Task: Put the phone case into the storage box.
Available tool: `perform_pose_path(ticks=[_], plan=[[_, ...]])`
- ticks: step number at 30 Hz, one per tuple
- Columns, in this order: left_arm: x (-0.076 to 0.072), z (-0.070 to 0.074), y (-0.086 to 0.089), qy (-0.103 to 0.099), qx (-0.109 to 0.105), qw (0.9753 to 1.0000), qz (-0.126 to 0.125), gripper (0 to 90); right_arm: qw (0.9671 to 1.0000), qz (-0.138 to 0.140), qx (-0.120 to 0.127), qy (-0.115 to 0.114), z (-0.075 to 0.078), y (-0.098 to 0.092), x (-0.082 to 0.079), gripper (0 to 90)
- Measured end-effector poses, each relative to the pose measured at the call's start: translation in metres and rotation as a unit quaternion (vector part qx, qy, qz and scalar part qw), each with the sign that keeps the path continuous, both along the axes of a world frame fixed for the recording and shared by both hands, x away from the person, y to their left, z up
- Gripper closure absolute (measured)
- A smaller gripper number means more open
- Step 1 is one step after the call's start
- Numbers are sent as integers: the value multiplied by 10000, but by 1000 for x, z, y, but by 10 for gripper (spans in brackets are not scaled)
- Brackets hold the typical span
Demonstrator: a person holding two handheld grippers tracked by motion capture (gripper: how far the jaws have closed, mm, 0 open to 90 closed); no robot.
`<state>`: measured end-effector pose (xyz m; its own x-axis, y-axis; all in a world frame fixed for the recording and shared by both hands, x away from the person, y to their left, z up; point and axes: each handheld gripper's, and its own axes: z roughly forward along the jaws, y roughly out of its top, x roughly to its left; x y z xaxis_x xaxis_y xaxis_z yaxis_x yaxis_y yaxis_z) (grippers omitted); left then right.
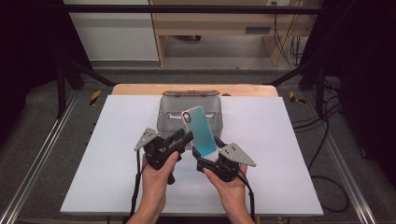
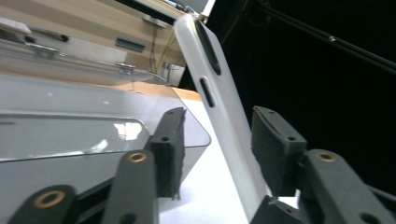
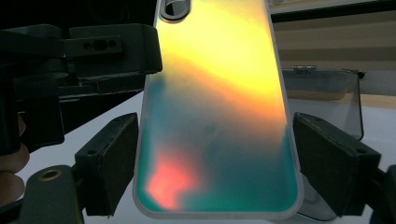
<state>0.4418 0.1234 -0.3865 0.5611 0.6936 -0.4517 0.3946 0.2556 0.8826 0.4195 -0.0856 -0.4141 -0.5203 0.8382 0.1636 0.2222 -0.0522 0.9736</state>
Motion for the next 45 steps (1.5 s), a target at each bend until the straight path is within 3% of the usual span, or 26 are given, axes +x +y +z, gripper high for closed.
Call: perform_pose_path(ticks=[7,16,19,23,31,32,33,35,40,41,44,45], plan=[[0,-4,-5,188,-172,9997,-6,683,10000,-94,-5,-22,-2,2,-1,175],[-1,-8,-7,363,-353,9987,50,723,9999,-156,-12,-3,-6,5,-2,174],[1,-11,-5,467,-465,9978,-32,742,9998,-162,-13,66,-9,6,-2,174],[1,-11,-5,454,-534,9974,-148,781,9998,-159,-7,145,-13,7,-1,173],[1,-9,-2,330,-423,9982,-283,808,9995,2,192,253,-14,6,1,174],[1,-9,-2,298,-357,9986,-263,812,9994,79,227,235,-14,5,2,237],[1,-9,-1,294,-353,9985,-294,811,9995,168,195,169,-14,6,1,248],[2,-9,0,302,-364,9984,-304,812,9998,153,45,81,-14,8,-1,185],[4,-6,5,236,-252,9991,-230,812,9996,223,-10,144,-14,6,-2,108],[6,-4,8,210,-201,9994,-190,811,9996,204,-173,30,-14,4,-2,87],[7,-2,12,212,-147,9995,-162,811,9994,186,-291,22,-14,1,-2,78],[8,-1,15,245,-85,9995,-161,811,9983,152,-556,38,-15,-2,1,78]])
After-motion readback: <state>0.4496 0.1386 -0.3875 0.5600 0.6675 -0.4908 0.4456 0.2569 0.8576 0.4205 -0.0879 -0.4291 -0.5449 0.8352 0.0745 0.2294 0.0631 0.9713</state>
